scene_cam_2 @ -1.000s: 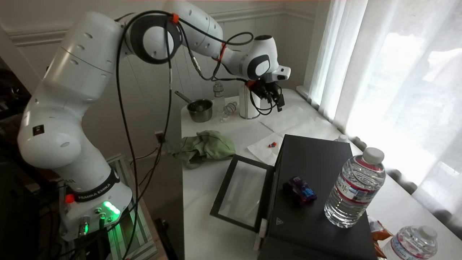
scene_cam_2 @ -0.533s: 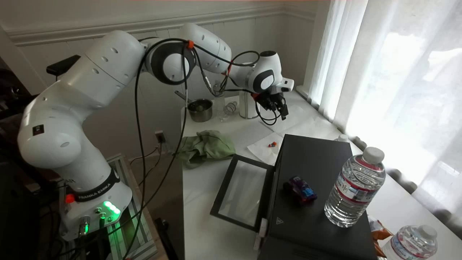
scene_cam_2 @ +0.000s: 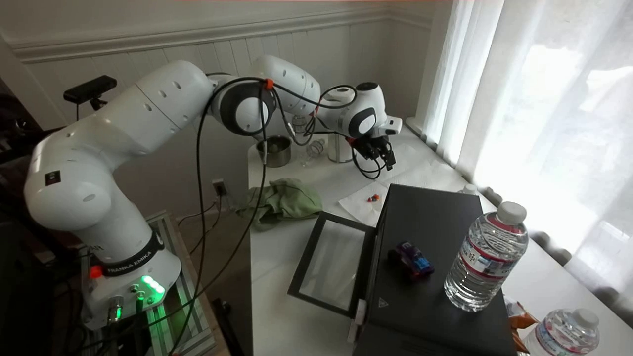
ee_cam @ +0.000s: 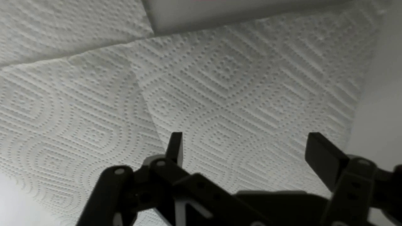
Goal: Use the paper towel to wipe the toaster oven door
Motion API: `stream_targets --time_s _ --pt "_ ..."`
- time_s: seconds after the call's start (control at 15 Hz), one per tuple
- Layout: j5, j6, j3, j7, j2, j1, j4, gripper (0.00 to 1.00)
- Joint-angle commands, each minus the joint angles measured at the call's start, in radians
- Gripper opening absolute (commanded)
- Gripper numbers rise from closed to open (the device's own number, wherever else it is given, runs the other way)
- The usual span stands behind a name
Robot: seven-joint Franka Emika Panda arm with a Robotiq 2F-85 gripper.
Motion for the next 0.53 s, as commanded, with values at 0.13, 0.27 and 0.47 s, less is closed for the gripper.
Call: stream_targets --time_s 0.13,0.27,0.47 --pt "0.023 -0.026 -0.012 -0.006 0.092 0.011 0.128 0.87" --pt "0.021 -0.045 -0.014 -0.006 0.105 0.012 0.147 0.76" --pt "0.017 -0.071 -0.016 -0.009 0.115 0.013 0.172 0.68"
